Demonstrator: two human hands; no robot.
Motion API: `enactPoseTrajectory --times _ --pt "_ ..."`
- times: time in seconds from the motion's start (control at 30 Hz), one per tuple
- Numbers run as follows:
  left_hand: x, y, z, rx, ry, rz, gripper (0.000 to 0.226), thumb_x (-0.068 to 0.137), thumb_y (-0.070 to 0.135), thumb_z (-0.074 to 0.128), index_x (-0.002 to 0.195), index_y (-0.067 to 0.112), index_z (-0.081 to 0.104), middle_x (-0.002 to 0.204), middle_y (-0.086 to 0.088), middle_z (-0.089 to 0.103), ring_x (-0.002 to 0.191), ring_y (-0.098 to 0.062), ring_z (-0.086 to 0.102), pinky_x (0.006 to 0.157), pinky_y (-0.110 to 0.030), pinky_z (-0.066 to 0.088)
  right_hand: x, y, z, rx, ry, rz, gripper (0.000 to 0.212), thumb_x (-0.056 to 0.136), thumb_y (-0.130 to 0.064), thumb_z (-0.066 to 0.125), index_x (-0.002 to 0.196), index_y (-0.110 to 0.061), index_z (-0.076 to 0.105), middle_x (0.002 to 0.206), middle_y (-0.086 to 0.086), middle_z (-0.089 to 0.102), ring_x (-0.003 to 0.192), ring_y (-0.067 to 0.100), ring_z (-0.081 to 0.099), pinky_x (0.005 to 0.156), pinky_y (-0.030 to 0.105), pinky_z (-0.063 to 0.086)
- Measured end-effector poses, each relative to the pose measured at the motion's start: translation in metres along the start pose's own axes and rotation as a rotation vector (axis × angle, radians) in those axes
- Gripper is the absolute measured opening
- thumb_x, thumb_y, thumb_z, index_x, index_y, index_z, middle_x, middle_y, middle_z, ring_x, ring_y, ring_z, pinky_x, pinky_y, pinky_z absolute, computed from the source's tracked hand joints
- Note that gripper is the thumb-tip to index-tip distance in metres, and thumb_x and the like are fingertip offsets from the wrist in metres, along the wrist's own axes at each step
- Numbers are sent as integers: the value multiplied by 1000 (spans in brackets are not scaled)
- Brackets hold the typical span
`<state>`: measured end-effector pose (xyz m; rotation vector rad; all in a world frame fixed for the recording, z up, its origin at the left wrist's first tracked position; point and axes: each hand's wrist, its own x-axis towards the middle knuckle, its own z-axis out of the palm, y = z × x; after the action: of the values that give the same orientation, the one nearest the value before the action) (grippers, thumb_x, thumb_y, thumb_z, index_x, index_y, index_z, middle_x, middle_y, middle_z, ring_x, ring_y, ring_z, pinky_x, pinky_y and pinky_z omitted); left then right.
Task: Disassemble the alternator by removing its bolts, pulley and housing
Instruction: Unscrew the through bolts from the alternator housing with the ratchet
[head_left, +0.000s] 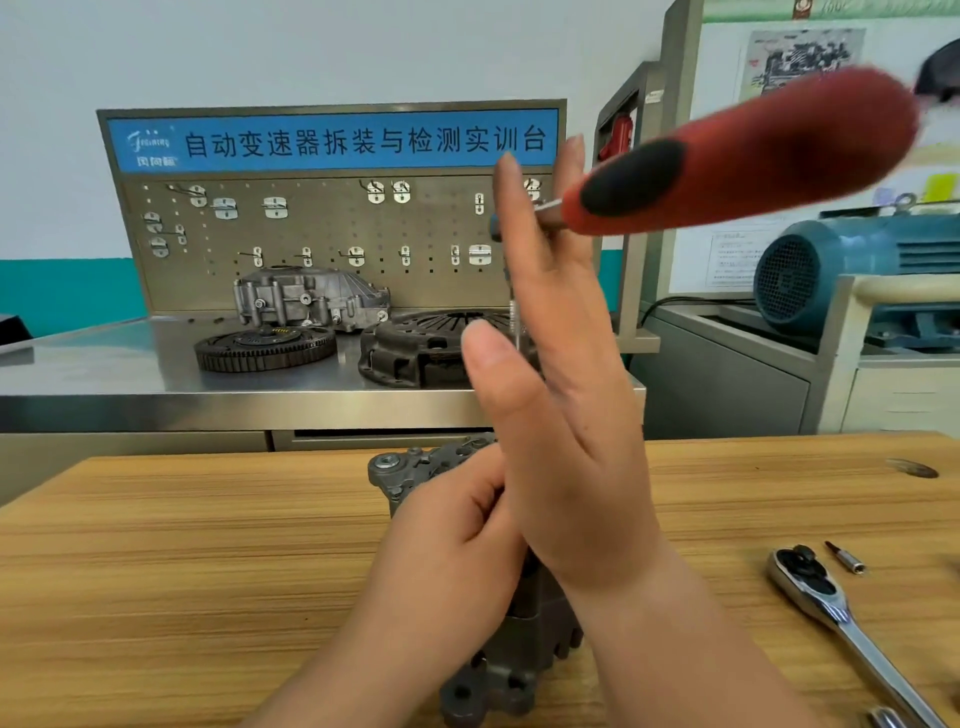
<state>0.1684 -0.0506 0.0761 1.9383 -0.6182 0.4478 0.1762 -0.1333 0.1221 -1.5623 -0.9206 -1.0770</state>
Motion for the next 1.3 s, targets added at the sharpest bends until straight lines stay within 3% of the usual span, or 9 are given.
enactPoseTrajectory --times 0.07,0.2,0.33,0.5,0.7,0.87,0.97,1.17,1.3 --pt "-2 -3 1 -65 19 -15 30 79 33 42 59 44 61 53 19 59 51 6 51 44 -10 36 -1 0 -1 113 -4 70 65 91 -26 39 153 -18 18 159 -13 10 142 -10 12 115 14 15" --pt "-4 -10 1 -50 17 3 22 81 44 39 70 44 57 65 17 63 58 1 53 54 -24 43 -3 2 -1 293 48 184 75 88 -33 44 155 -28 11 160 -18 18 143 -8 15 116 24 18" --pt "-4 -5 1 -83 27 -17 24 83 41 40 71 47 60 62 20 63 58 5 55 50 -14 43 -5 3 1 114 53 138 67 88 -35 43 152 -28 24 161 -13 16 148 4 7 120 44 14" --pt "-2 -2 1 -54 20 -13 30 78 34 41 61 49 60 56 23 60 55 9 54 48 -8 40 -1 2 -1 66 18 33 62 91 -24 42 149 -24 19 163 1 12 145 -4 12 115 17 17" --pt "-5 -13 3 -67 -54 36 45 81 63 34 92 29 60 83 12 70 78 -9 65 75 -45 54 -1 7 -3 285 113 175 75 86 -27 45 154 -25 14 160 -16 18 144 -6 14 119 32 17" --pt "-2 -7 3 -55 27 12 24 86 44 38 80 35 59 62 20 65 60 5 57 55 -13 45 -3 6 -4 44 74 67 64 88 -30 43 148 -29 20 162 -4 16 148 5 8 121 40 16" --pt "-2 -10 3 -38 34 16 21 80 41 39 80 29 57 62 19 65 60 3 57 56 -14 44 0 4 -5 44 46 10 65 89 -23 42 149 -19 17 163 6 11 145 -4 12 116 20 18" --pt "-5 -14 4 -117 -5 38 42 77 63 34 86 31 60 74 15 69 66 -1 61 64 -30 52 -1 3 -4 266 74 144 77 85 -28 45 155 -23 11 160 -9 22 145 0 17 119 35 19" --pt "-5 -11 3 -126 35 22 32 70 56 34 65 37 58 57 18 60 53 4 51 48 -12 40 -3 3 -2 8 61 84 69 86 -34 43 150 -27 16 162 -5 17 149 10 8 122 36 12"
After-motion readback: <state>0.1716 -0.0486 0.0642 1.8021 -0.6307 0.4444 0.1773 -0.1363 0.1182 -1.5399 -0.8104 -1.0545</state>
